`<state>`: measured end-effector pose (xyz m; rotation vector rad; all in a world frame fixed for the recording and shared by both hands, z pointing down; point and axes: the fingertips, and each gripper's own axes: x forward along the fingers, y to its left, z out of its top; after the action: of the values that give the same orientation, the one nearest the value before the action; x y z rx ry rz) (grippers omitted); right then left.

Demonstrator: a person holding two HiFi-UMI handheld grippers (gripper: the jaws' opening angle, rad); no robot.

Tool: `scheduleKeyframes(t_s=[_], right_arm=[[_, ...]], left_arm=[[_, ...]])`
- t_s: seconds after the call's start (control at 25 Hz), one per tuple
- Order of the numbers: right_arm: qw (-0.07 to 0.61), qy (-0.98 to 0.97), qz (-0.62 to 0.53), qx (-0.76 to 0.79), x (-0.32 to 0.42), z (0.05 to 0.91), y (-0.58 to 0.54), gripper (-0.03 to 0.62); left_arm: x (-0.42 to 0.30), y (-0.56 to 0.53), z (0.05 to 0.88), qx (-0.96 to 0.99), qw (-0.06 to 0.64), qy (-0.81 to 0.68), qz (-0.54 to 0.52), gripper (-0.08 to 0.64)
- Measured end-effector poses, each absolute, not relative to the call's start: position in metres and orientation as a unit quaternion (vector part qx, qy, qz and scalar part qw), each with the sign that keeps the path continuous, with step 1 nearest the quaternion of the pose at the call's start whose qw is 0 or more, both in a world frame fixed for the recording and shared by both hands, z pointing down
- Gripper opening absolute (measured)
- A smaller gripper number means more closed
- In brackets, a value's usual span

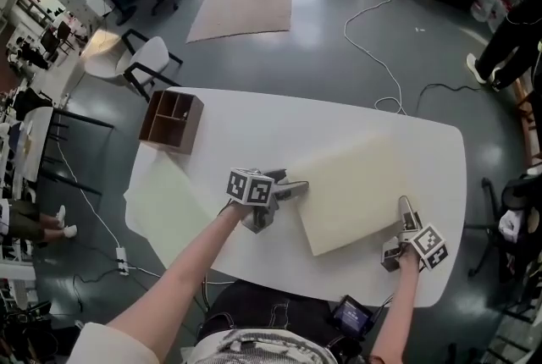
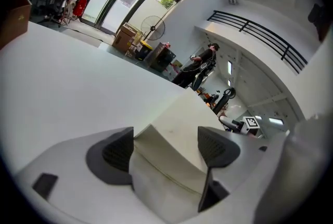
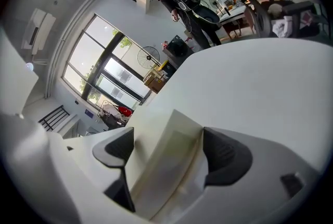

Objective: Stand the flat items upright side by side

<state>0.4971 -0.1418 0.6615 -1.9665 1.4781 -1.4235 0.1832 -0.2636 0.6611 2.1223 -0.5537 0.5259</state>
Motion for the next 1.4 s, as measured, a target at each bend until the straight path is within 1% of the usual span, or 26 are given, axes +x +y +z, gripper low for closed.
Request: scheduleKeyframes(t_s=[0.16, 0.28, 0.52, 0.68, 0.88, 1.2, 1.4], right_arm=[[0.163, 0.505, -0.498, -0.686, 0.499, 0.661, -0.143, 0.417], [0.150, 0.499, -0.494, -0.696, 0.499, 0.663, -0.146, 0.410], [0.172, 0.492, -0.483, -0.703, 0.502, 0.661, -0.143, 0.391], [0.181, 0.514, -0.450, -0.707, 0.500, 0.641, -0.149, 0.375], [0.171, 0.551, -0.408, -0.708, 0.484, 0.605, -0.160, 0.359], [0.186, 0.603, -0.316, -0.709, 0.448, 0.516, -0.166, 0.314], [0.163, 0.649, -0.251, -0.700, 0.408, 0.463, -0.168, 0.310]], left_arm=[[0.185, -0.263, 0.665, 0.851, 0.433, -0.213, 0.207, 0.379], [0.186, -0.261, 0.666, 0.852, 0.438, -0.206, 0.202, 0.380], [0.188, -0.261, 0.668, 0.856, 0.432, -0.200, 0.200, 0.382], [0.186, -0.259, 0.666, 0.865, 0.419, -0.187, 0.201, 0.382], [0.172, -0.255, 0.663, 0.874, 0.413, -0.165, 0.194, 0.380], [0.156, -0.245, 0.652, 0.899, 0.374, -0.106, 0.205, 0.364], [0.151, -0.239, 0.644, 0.925, 0.287, -0.068, 0.240, 0.324]])
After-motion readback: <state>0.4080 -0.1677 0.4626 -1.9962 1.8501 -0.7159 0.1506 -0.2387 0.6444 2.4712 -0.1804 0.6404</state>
